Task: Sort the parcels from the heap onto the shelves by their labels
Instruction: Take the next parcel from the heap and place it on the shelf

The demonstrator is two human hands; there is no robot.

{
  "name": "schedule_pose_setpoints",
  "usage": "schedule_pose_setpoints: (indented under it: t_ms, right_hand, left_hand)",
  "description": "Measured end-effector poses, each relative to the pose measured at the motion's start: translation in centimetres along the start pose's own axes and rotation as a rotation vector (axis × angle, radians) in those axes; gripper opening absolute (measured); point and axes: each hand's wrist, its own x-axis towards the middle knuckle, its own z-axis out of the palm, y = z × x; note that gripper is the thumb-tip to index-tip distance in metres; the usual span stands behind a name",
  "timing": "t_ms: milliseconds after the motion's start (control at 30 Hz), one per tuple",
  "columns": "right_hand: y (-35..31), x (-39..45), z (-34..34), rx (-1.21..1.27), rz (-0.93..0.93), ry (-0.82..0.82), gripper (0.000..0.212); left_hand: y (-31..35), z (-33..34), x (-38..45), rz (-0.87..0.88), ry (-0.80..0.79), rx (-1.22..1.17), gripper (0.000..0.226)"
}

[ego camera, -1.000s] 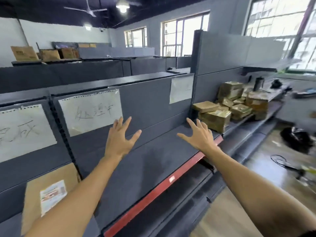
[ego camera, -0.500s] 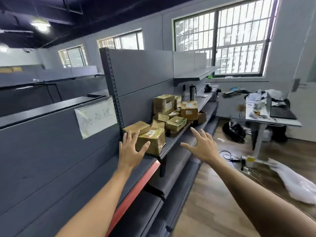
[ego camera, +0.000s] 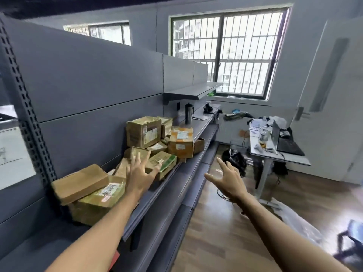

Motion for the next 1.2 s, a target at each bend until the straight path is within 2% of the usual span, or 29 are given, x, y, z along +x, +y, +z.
schedule_pose_setpoints:
  t_ms: [100,200,367,567,700,867,1067,1200]
  right_hand:
    - [1.9,5.3,0.1,0.022,0.008,0.012,0.088]
    - [3.9,11.3,0.6,0.055,0.008,0.002,0.088]
    - [8.0,22.6,2.0,0.092,-0.049,-0.019,0.09]
    - [10.2,35.1,4.0,0.176,-0.131,-0.135,0.095]
    - [8.0,41.4,6.5,0.27,-0.2,-0.233,0.097]
    - [3.1,46.9,10.8,0.295,-0.311,-0.3,0.119]
    - [-4.0,51.1,15.0,0.235,-0.422,-0.341,0.095]
    - [-8.4,52.7,17.3,0.315,-0.429,-0.391,0.098]
  left_hand:
    - [2.0,3.5,5.3,0.004,-0.028,-0.027,0.085]
    - [2.9,6.7,10.4,-0.023,-0.017,-0.083,0.083]
    - [3.0,11.9,17.7,-0.053,0.03,-0.049,0.082]
    - [3.8,15.7,23.9,-0.201,0.119,-0.025,0.083]
    - [2.4,15.2,27.1,-0.258,0.252,-0.013,0.082]
    - [0.0,13.2,30.3,-0.314,0.446,0.028,0.081]
    - [-5.1,11.5,34.0,-0.351,0.492,0.001,0.083]
    - [-8.0,10.5,36.0,-0.395,0.484,-0.057,0.089]
